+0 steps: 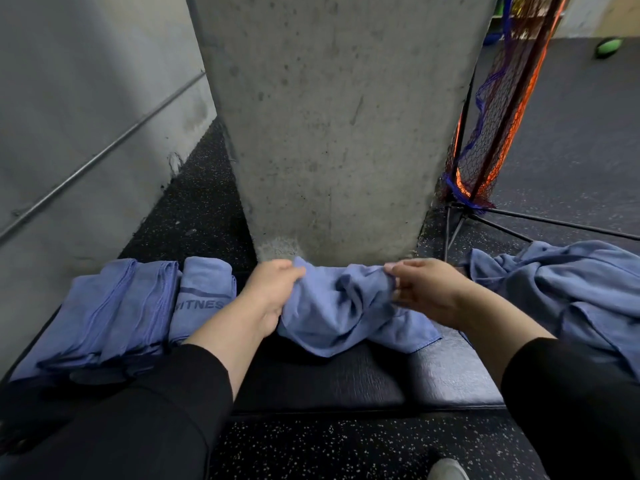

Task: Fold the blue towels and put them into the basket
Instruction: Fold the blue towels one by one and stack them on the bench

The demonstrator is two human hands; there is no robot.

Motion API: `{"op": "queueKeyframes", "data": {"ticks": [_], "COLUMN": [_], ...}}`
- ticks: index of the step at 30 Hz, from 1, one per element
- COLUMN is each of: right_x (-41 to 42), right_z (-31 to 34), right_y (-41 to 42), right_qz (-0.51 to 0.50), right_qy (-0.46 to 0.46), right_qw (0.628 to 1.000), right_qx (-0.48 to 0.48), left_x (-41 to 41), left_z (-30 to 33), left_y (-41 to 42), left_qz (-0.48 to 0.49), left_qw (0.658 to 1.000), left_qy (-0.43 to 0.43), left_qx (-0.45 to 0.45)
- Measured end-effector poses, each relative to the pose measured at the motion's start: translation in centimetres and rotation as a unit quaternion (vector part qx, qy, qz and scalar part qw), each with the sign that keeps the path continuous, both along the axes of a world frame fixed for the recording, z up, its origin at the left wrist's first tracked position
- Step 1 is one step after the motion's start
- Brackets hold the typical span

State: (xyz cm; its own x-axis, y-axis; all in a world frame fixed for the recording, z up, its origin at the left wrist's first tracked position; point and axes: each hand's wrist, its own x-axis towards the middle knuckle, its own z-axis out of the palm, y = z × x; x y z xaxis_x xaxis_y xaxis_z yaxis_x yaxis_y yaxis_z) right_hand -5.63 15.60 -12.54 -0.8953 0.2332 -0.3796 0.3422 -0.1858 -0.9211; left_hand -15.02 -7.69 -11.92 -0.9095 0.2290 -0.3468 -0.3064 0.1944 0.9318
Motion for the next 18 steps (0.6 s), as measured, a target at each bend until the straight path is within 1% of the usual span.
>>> {"op": "queueKeyframes", "data": {"ticks": [2, 3, 4, 5, 7, 8, 9, 10, 11, 12, 13, 14, 15, 16, 17, 18], "right_x": [-0.7, -1.0, -1.1, -1.1, -0.4, -0.1, -0.1, -0.3, -0.7, -1.0, -1.3, -1.4, -1.3, -0.8, -0.3, 0.1], "right_z": [0.6, 0.9, 1.1, 1.1, 0.4, -0.2, -0.4, -0.5, -0.3, 0.1, 0.5, 0.9, 0.8, 0.7, 0.4, 0.0], "right_y": [0.5, 0.9, 1.3, 1.5, 0.7, 0.1, -0.4, -0.7, -0.7, -0.6, -0.2, 0.3, 0.7, 0.6, 0.3, -0.1], "right_qz": [-0.105, -0.147, -0.16, -0.141, -0.057, -0.013, 0.014, 0.002, -0.03, -0.08, -0.125, -0.14, -0.121, -0.079, -0.026, 0.013], "right_qy": [0.061, 0.085, 0.099, 0.095, 0.044, 0.009, -0.009, -0.001, 0.021, 0.045, 0.066, 0.074, 0.069, 0.046, 0.012, -0.026], "right_qw": [0.992, 0.984, 0.979, 0.983, 0.997, 0.997, 0.993, 0.99, 0.99, 0.992, 0.99, 0.986, 0.988, 0.995, 1.0, 0.998], "right_qx": [-0.031, -0.061, -0.077, -0.07, 0.012, 0.072, 0.12, 0.141, 0.134, 0.092, 0.02, -0.04, -0.061, -0.038, 0.006, 0.061], "left_x": [-0.9, -1.0, -0.8, -0.2, 1.0, 1.1, 1.0, 0.6, 0.2, -0.3, -0.5, -0.2, 0.4, 1.2, 1.8, 2.1], "left_z": [1.1, 1.4, 1.6, 1.7, 1.0, 0.7, 0.7, 0.9, 1.2, 1.5, 1.5, 1.7, 1.6, 1.2, 1.0, 0.9], "left_y": [0.2, 0.1, 0.0, -0.2, -0.1, 0.2, 0.4, 0.6, 0.8, 0.9, 0.9, 0.7, 0.5, 0.4, 0.3, 0.3], "left_qz": [0.072, 0.08, 0.064, 0.028, -0.04, -0.037, -0.015, 0.021, 0.06, 0.086, 0.085, 0.058, 0.018, -0.02, -0.043, -0.038], "left_qw": [0.989, 0.982, 0.981, 0.986, 0.989, 0.989, 0.99, 0.989, 0.985, 0.977, 0.972, 0.975, 0.979, 0.979, 0.978, 0.977], "left_qy": [-0.023, -0.045, -0.066, -0.096, -0.138, -0.139, -0.133, -0.121, -0.115, -0.121, -0.135, -0.155, -0.175, -0.193, -0.203, -0.207], "left_qx": [0.127, 0.166, 0.169, 0.131, 0.04, 0.036, 0.049, 0.076, 0.116, 0.155, 0.173, 0.151, 0.103, 0.059, 0.035, 0.032]}}
